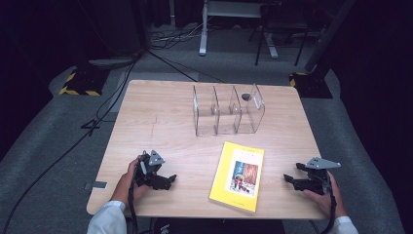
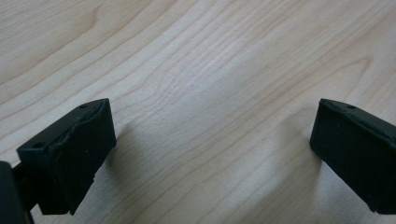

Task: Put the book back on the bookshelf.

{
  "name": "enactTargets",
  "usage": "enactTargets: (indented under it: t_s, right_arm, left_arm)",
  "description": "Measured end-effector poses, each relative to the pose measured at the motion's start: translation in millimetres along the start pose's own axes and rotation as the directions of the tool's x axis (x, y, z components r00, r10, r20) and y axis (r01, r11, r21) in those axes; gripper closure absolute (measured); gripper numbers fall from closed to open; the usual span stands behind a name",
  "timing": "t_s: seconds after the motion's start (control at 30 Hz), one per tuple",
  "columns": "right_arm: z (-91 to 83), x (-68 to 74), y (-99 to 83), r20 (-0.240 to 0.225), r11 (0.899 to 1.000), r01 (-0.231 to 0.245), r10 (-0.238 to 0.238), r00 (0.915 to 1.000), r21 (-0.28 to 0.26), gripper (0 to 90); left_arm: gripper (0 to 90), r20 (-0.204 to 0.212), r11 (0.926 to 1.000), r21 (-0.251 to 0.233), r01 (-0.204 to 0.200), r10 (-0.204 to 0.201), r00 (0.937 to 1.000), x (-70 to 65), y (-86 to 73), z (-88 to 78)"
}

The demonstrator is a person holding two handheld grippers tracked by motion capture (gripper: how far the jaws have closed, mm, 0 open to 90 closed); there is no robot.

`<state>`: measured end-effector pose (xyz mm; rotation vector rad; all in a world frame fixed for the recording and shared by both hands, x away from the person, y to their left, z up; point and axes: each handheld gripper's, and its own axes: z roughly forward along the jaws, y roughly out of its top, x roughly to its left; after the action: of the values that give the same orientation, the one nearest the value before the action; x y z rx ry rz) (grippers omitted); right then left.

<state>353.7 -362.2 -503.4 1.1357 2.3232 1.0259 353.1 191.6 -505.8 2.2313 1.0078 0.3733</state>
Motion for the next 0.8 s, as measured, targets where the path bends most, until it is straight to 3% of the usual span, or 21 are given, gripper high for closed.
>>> enactTargets:
  t_s: [0.13,0.33,0.47,0.63,0.67,0.7,0.73,0.77,0.8]
  right_arm:
    - [0.7,1.9,1.6,-0.009,1.0,0.01,-0.01,0.9999,0.009,23.9]
    - [1.6,5.5,6.0,-0.029,0.999,0.03,-0.029,0.9991,0.032,27.6]
    - [2.2,12.7,13.8,-0.086,0.992,0.093,-0.086,0.9926,0.085,29.0]
    - [5.6,25.7,23.9,-0.15,0.977,0.173,-0.153,0.9768,0.125,34.6]
    - [8.6,35.2,31.0,-0.171,0.964,0.219,-0.193,0.9663,0.15,37.1]
    - [9.9,40.2,34.1,-0.188,0.956,0.245,-0.214,0.9585,0.159,38.4]
    - [9.9,40.2,34.1,-0.188,0.956,0.245,-0.214,0.9585,0.159,38.4]
    - [13.0,51.1,39.9,-0.207,0.942,0.288,-0.251,0.9456,0.173,39.0]
    - [14.4,54.9,41.9,-0.216,0.937,0.304,-0.265,0.9399,0.174,39.5]
  left_arm:
    - [1.3,0.052,0.9987,0.007,-0.051,0.05,0.9974,-8.6,2.4,1.6]
    - [0.8,0.081,0.9968,0.002,-0.08,0.08,0.9936,-21.9,3.5,3.3]
    - [0.4,0.093,0.9966,0.003,-0.082,0.081,0.9924,-29.6,3.4,3.5]
    - [0.3,0.116,0.9934,0.001,-0.114,0.113,0.9868,-37.0,5.3,5.1]
    - [0.3,0.123,0.9925,-0.001,-0.122,0.121,0.9849,-39.4,5.7,5.7]
    - [0.3,0.129,0.9912,-0.001,-0.132,0.131,0.9829,-41.3,6.4,6.1]
    - [0.3,0.133,0.9912,-0.001,-0.133,0.131,0.9824,-43.4,6.7,6.5]
    - [0.3,0.145,0.9887,-0.003,-0.15,0.148,0.9783,-47.0,7.8,7.5]
    - [0.3,0.151,0.988,-0.004,-0.154,0.153,0.9766,-49.4,8.4,8.0]
